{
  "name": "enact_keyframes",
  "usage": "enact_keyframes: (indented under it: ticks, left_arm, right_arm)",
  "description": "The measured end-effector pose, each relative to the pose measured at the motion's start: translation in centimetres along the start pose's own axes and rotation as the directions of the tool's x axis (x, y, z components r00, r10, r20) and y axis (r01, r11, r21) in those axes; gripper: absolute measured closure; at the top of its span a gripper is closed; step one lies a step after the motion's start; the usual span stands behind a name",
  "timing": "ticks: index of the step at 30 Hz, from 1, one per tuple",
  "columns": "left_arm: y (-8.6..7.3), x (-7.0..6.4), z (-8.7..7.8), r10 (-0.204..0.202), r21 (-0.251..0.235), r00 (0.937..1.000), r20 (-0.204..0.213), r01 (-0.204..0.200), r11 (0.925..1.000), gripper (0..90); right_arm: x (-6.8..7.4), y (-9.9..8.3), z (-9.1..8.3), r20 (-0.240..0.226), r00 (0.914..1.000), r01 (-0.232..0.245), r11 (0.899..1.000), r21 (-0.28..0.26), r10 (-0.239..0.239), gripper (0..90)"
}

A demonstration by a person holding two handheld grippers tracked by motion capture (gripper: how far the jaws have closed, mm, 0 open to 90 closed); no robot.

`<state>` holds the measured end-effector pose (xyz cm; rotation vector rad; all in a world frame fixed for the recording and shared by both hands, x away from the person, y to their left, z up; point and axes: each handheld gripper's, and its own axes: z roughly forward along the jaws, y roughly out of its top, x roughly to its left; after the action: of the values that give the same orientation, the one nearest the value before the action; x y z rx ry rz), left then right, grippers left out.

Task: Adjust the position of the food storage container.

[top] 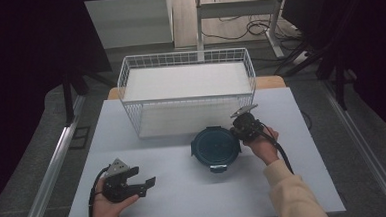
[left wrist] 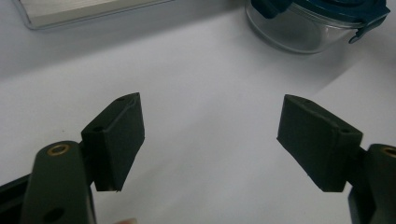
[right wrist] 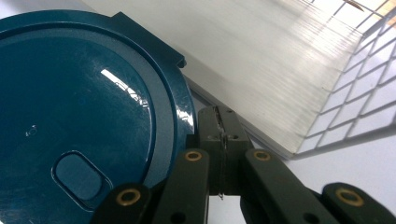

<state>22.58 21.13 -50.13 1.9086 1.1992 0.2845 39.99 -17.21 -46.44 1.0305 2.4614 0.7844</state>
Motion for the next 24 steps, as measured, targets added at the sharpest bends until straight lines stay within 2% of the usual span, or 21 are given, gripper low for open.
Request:
enact_keyframes:
  ticks: [24]
  left_arm:
    - [0.0,0.2,-0.1,-0.004,-0.002,1.0000,-0.008,0.004,1.0000,22.8]
  right_arm:
    - [1.6,0.2,0.1,-0.032,0.9987,0.039,0.999,-0.011,-0.040,90.0]
